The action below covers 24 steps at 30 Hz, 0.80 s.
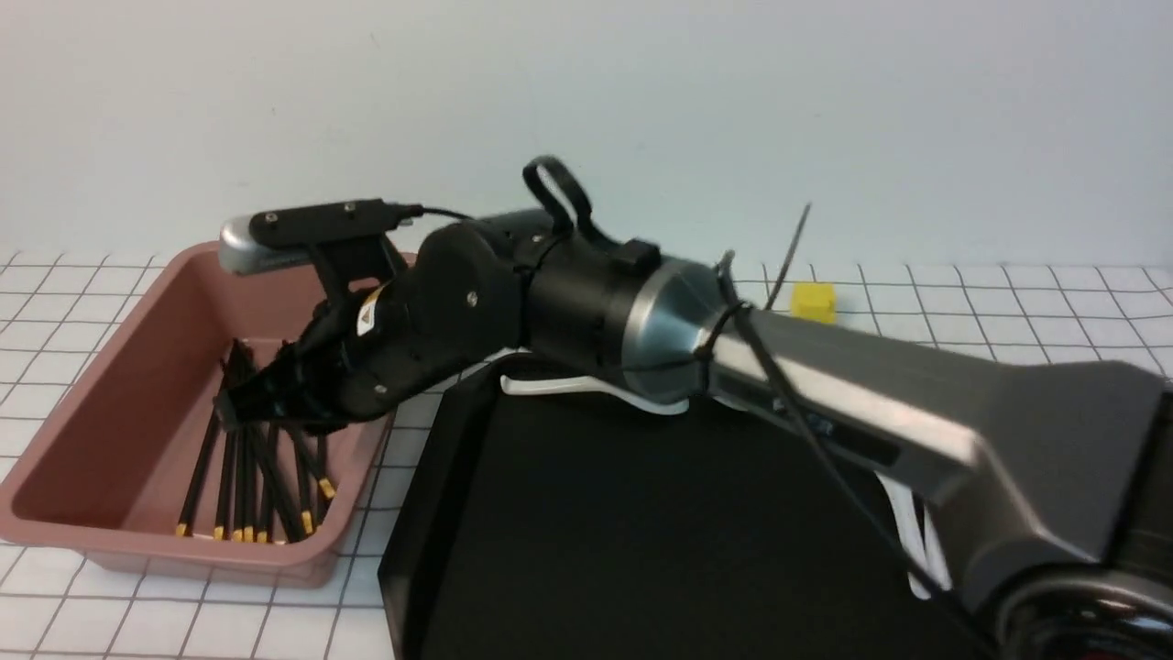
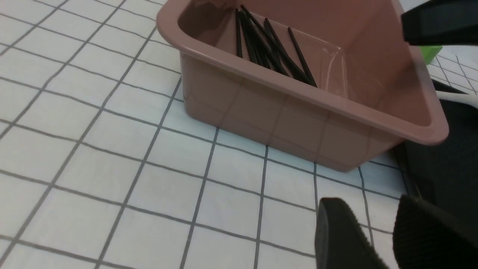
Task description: On white black tablecloth take chopsticks from black tray and put them in box.
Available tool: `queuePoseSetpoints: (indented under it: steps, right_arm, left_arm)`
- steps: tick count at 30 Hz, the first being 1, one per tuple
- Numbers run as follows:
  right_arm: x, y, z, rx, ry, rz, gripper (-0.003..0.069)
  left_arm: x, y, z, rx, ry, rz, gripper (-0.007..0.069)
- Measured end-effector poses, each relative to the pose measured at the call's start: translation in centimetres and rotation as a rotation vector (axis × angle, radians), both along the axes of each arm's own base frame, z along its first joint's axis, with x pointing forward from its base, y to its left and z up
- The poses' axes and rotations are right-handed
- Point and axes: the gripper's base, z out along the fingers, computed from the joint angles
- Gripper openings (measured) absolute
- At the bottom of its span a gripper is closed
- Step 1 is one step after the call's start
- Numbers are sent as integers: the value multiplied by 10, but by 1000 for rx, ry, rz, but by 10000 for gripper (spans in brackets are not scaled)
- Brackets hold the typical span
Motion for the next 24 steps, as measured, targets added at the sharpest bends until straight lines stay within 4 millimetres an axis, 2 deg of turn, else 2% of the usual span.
queuePoseSetpoints:
  steps: [1,2,3,5,6,7,8,11,12,13,15,17,18,19,21,23,24]
  right_arm:
    - [-5,-6,16,-13,-15,15,85]
    - [-15,-19,44,-51,-47,42,25]
    - [-22,-28,64,-75,-66,56,0]
    - [-40,-52,104,-127,-98,78,-12]
    - [-45,-57,111,-135,-98,82,-13]
    - [-60,-78,136,-181,-113,92,-12]
    - [-71,-93,152,-214,-115,97,-12]
    - [-103,-136,198,-238,-167,81,-11]
    - [-110,-144,206,-228,-179,76,-11]
    - [-124,-160,220,-205,-201,64,-9]
    - [-143,-183,233,-178,-221,56,-8]
    - [-171,-214,239,-160,-232,50,-8]
    - [-177,-222,235,-171,-224,51,-8]
    - [-192,-240,233,-171,-233,44,-8]
    - [-207,-259,214,-192,-232,37,-8]
    - [-226,-283,188,-148,-292,13,-6]
    - [-230,-288,178,-130,-311,7,-6]
  left_arm:
    - [0,0,0,0,0,0,238]
    - [0,0,0,0,0,0,238]
    - [0,0,0,0,0,0,238]
    - [0,0,0,0,0,0,238]
    - [0,0,0,0,0,0,238]
    - [0,0,0,0,0,0,238]
    - [0,0,0,0,0,0,238]
    - [0,0,0,0,0,0,238]
    - [0,0,0,0,0,0,238]
    - [0,0,0,0,0,0,238]
    - [0,0,0,0,0,0,238]
    - [0,0,0,0,0,0,238]
    - [0,0,0,0,0,0,238]
    - [0,0,0,0,0,0,238]
    - [0,0,0,0,0,0,238]
    - [0,0,0,0,0,0,238]
    - [0,0,0,0,0,0,238]
